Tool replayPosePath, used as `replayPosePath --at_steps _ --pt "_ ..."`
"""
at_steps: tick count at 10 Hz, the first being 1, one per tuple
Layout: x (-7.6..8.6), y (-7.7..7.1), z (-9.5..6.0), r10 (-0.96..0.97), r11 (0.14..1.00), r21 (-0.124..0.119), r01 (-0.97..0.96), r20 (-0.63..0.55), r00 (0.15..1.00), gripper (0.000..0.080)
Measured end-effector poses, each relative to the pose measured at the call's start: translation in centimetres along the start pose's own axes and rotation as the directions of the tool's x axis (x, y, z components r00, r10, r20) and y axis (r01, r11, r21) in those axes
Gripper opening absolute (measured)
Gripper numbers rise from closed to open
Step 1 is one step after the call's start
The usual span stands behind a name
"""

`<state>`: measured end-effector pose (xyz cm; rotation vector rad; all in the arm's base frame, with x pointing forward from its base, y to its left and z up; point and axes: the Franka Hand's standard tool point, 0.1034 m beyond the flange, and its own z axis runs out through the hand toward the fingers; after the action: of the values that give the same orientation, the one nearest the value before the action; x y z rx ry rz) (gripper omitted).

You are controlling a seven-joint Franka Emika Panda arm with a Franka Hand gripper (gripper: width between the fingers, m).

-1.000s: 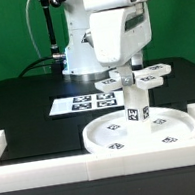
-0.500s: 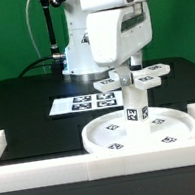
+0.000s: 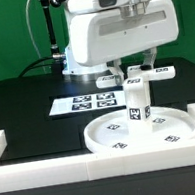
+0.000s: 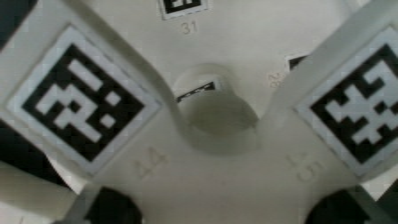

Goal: Assemble round table

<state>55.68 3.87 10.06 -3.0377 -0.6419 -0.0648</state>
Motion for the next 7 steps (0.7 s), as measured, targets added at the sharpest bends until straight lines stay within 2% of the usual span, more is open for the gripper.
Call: replayPosePath --at_steps 3,7 --pt "-0.03 0.01 0.06 0.350 0.937 0.006 -0.350 -0.004 0.937 0.0442" --pt "-0.03 0.08 0.09 0.557 0.831 0.009 -0.557 -0.007 0.831 0.0442"
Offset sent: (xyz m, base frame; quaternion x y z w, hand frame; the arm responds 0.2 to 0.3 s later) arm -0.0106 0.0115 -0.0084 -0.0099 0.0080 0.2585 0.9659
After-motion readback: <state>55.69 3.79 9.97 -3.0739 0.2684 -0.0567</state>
